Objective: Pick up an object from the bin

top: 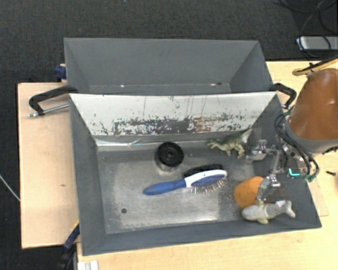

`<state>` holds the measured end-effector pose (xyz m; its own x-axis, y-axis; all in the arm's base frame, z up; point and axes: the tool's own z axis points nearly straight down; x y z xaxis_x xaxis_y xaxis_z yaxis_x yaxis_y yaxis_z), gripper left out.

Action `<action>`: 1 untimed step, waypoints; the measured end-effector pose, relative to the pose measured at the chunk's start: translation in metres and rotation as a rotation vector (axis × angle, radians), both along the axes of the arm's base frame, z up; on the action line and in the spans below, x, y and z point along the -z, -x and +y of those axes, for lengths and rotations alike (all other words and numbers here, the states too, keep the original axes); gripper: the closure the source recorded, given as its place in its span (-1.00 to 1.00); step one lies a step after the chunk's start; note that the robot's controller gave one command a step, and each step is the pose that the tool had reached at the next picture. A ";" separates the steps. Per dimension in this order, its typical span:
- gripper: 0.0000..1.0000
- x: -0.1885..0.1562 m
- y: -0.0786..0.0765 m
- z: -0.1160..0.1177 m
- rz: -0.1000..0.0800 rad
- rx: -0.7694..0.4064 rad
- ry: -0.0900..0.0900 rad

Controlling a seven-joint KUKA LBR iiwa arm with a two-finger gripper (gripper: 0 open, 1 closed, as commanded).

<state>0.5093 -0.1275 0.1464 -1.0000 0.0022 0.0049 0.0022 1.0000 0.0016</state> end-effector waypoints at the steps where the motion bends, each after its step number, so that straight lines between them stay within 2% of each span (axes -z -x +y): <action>1: -1.00 0.072 0.008 -0.016 -0.025 0.142 0.000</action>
Offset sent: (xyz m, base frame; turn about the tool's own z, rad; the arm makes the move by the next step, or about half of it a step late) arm -0.0151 -0.0170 -0.0764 0.1387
